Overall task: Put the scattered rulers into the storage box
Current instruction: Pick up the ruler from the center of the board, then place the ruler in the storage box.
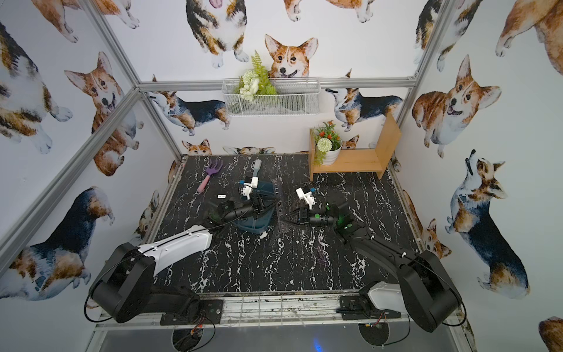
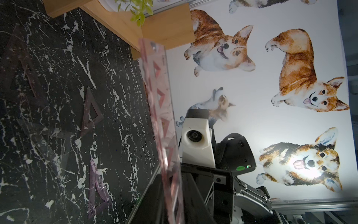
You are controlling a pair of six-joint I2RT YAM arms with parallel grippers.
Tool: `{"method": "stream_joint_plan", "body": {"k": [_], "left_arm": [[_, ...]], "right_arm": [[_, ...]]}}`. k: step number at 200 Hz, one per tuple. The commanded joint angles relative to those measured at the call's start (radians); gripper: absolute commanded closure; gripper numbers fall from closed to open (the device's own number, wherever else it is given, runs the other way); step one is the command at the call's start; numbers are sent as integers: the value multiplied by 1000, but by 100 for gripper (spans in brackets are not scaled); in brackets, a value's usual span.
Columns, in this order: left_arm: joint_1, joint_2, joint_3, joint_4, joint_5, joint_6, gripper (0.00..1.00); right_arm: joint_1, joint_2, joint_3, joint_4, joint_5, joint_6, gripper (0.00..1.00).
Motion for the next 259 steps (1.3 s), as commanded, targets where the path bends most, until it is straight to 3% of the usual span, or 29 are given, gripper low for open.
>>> {"method": "stream_joint_plan", "body": {"k": [1, 28, 52, 93, 134, 194, 259], "left_arm": [[1, 3, 2, 44, 18, 2, 98], [1, 8, 8, 39, 25, 1, 100], [4, 2, 19, -3, 27, 22, 100], [24, -28, 84, -174, 27, 121, 100], [57, -60, 216, -572, -21, 370, 100], [114, -8, 396, -942, -95, 641, 100], [162, 95, 473, -1061, -145, 763, 100]], "right_arm": [[2, 1, 16, -28, -4, -47, 97], [2, -15, 54, -177, 45, -155, 49], [2, -23, 109, -343, 104, -270, 32], [1, -20, 229, -670, 312, -490, 36], [2, -5, 311, -868, 504, -624, 47], [6, 14, 373, -975, 626, -705, 52], [15, 38, 401, -1003, 664, -733, 53]]}}
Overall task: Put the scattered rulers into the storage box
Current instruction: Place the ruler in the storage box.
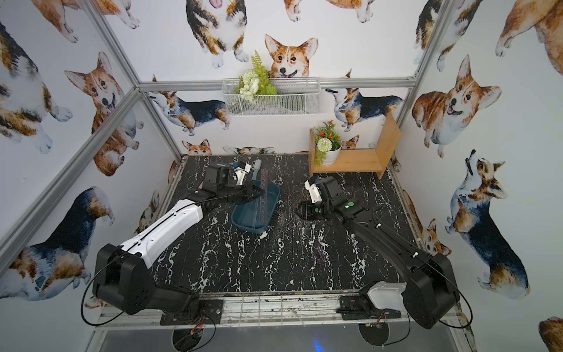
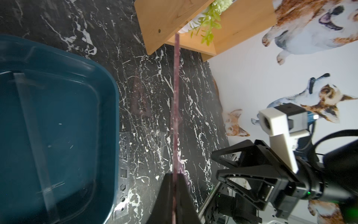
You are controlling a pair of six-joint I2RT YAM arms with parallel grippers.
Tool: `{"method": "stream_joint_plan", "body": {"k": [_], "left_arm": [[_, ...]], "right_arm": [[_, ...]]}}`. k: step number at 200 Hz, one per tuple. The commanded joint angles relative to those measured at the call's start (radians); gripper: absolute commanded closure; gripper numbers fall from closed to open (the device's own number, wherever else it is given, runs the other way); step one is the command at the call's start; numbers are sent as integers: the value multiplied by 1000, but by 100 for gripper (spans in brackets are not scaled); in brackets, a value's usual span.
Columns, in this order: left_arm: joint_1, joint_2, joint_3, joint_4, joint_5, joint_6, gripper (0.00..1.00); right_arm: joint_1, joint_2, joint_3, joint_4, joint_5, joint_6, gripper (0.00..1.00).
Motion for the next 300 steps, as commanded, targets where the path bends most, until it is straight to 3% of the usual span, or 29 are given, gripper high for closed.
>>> {"method": "stream_joint_plan", "body": {"k": [1, 122, 300], "left_arm": [[11, 33, 16, -61, -29, 75, 100], [34, 297, 143, -81, -95, 165, 100], [29, 431, 113, -46, -106, 191, 100]], "right_arm": [[9, 13, 19, -27, 35, -26, 53], [81, 24, 34, -35, 80, -3, 54], [82, 34, 37, -40, 96, -7, 53]]}}
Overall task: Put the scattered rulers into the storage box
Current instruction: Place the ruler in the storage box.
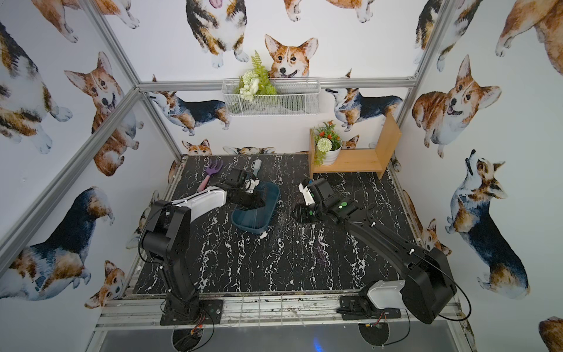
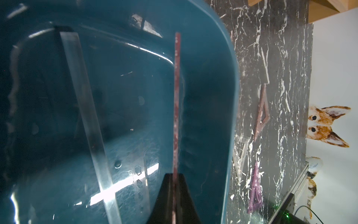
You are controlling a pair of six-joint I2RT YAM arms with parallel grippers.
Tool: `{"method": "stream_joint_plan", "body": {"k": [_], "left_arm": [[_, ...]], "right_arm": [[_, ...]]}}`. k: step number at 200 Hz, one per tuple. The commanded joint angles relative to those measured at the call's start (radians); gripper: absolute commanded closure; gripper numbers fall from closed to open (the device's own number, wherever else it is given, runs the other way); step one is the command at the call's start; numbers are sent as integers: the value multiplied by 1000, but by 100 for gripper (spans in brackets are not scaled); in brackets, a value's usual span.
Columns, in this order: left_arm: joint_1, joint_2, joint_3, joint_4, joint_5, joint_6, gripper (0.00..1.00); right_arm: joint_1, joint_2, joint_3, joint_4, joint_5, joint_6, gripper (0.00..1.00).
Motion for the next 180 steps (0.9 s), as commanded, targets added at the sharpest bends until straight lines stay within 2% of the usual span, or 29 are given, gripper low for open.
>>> {"method": "stream_joint_plan", "body": {"k": [1, 23, 30, 55, 82, 104, 134, 180], "left_arm": [[-2, 5, 8, 9, 2, 13, 100], [-1, 9, 8, 9, -3, 14, 99], [-2, 9, 7, 9, -4, 14, 93], [-2, -8, 17, -21, -47, 21, 64], [-1, -61, 52, -94, -137, 46, 52], [-2, -116, 93, -160, -211, 71, 51], [-2, -201, 132, -219, -255, 98, 51], [-29, -309, 145, -275, -271, 95, 51]], "right_arm": [[1, 4, 4, -3, 15, -4, 53], [1, 8, 1, -2, 20, -4, 53], [2, 9, 0, -2, 22, -3, 53], [1, 9, -4, -7, 43, -7, 52], [1, 4, -9, -16, 65, -10, 49], [1, -2, -12, -28, 89, -13, 48], [2, -4, -17, -41, 122, -15, 49], [0, 16, -26, -72, 198, -22, 58]]}}
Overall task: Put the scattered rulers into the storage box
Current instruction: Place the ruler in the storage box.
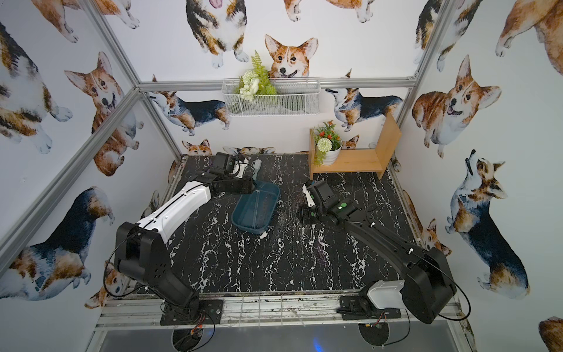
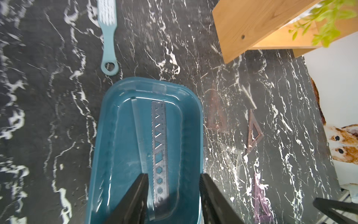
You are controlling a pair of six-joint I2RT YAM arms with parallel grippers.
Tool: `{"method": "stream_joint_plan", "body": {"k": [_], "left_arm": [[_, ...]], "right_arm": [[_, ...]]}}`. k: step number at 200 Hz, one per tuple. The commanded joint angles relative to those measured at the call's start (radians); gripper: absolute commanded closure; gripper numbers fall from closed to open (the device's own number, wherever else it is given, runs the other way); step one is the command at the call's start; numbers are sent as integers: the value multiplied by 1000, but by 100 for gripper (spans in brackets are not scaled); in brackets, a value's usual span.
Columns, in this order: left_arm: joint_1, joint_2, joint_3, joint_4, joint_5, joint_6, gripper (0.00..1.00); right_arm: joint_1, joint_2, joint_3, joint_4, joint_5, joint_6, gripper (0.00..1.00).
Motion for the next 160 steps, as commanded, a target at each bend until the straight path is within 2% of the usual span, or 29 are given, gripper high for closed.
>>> {"method": "stream_joint_plan", "body": {"k": [1, 43, 114, 160], "left_arm": [[-20, -39, 2, -50, -22, 13, 52], [-143, -87, -62, -25, -50, -42, 52], [-341, -184, -311, 233, -24, -293, 55], [-402, -217, -439, 357, -13, -398, 56]], "right_arm": [[0, 9, -8, -35, 62, -18, 58], [0, 31, -40, -30, 84, -7, 61], [13, 25, -126, -92, 116, 48, 64], [43, -17, -228, -97, 105, 102, 63]]}}
